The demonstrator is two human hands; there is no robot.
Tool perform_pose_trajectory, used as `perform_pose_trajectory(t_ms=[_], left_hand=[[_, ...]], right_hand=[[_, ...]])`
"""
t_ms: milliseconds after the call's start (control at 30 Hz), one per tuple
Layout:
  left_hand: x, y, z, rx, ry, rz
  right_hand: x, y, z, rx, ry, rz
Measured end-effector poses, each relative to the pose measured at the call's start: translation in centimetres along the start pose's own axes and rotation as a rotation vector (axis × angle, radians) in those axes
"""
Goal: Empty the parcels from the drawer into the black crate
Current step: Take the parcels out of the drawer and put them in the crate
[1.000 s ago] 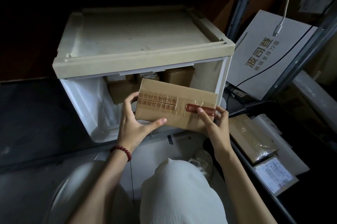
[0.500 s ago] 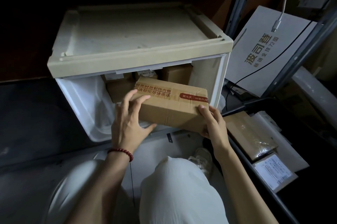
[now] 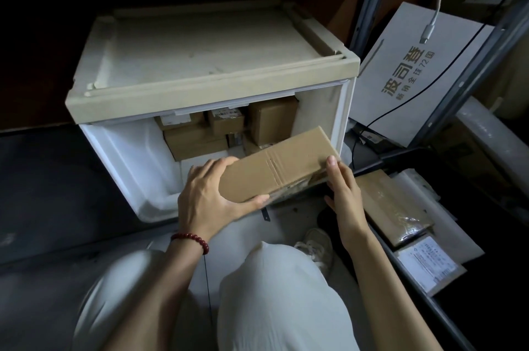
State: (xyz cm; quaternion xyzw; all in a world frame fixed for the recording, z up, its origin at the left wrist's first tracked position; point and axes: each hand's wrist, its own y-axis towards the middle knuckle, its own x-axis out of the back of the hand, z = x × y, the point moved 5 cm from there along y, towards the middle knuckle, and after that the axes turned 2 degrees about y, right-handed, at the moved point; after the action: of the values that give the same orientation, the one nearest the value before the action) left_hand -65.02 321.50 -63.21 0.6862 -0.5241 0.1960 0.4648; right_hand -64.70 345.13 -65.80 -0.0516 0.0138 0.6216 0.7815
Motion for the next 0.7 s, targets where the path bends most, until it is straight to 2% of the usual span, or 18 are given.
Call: perform_pose_trajectory(t_ms=[100, 333, 400, 533, 700], left_hand=[[-0.7, -0.1, 0.0, 0.083, -0.127, 0.101], [-3.2, -0.9, 0.5, 0.28, -0.295, 0.334], [-3.9, -1.1, 0.5, 0.317, -0.343, 0.38], [-4.8, -1.3, -0.2, 0.313, -0.395, 0.459], [-6.6, -0.5, -3.3, 0.241, -0.492, 0.664]], right_hand=[[0.1, 0.2, -1.8, -0.136, 0.11, 0.004], [0.5, 0.0, -4.3, -0.229, 0.237, -0.026], [0.3, -0.3, -4.9, -0.256, 0.245, 0.025], [0.2, -0.4, -5.3, -0.238, 0.293, 0.072], [2.2, -0.1, -4.9, -0.238, 0.298, -0.115]])
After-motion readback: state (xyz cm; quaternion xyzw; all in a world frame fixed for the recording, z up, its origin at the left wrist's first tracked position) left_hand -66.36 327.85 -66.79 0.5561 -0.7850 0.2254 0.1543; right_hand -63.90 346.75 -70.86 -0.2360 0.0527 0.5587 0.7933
